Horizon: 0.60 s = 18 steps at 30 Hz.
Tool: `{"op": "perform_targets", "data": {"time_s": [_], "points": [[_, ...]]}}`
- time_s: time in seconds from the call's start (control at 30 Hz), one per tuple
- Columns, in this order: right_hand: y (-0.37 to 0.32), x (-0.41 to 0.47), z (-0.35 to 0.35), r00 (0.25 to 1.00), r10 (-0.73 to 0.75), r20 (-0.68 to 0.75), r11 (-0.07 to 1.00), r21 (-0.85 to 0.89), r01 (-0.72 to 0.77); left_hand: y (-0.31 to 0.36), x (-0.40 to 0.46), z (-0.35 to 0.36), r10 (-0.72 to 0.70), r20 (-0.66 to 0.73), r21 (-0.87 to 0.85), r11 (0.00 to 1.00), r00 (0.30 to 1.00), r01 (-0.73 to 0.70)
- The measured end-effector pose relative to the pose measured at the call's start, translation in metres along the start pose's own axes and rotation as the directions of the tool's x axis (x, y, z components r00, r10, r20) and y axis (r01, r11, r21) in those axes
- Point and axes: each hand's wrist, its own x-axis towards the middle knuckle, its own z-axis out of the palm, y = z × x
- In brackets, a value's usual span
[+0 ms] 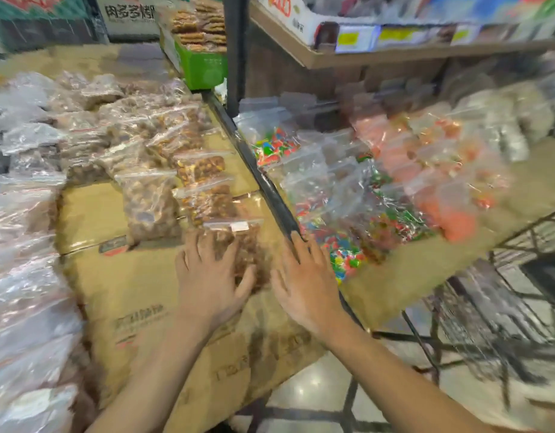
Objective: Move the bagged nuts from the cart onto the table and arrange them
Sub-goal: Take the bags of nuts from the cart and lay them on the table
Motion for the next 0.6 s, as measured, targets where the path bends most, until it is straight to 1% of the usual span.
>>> {"op": "perform_targets", "data": {"time_s": [0.13,0.23,0.37,0.47,0.53,0.6], "points": [[0.087,-0.061,0.003,0.988,0.157,-0.002,0.984,0.082,-0.157,0.097,-0.015,0.032,0.144,0.099,0.052,0.987,0.985,-0.149],[0.156,-0.115,0.004,0.959,0.280,-0.039,0.951,0.150,-0.272,0.174,-0.027,0.056,0.265,0.173,0.084,0.955,0.949,-0.283],[0.243,-0.184,0.006,0.884,0.467,0.021,0.874,0.143,-0.465,0.274,-0.047,0.092,0.397,0.224,0.093,0.900,0.890,-0.425],[0.302,-0.229,0.005,0.824,0.567,0.010,0.813,0.154,-0.562,0.346,-0.061,0.120,0.490,0.277,0.087,0.844,0.826,-0.530],[0.335,-0.253,0.002,0.777,0.629,0.015,0.767,0.152,-0.623,0.390,-0.070,0.133,0.523,0.352,0.076,0.811,0.777,-0.580],[0.361,-0.270,0.001,0.731,0.682,0.011,0.721,0.161,-0.674,0.424,-0.073,0.148,0.556,0.374,0.084,0.777,0.743,-0.624]]}}
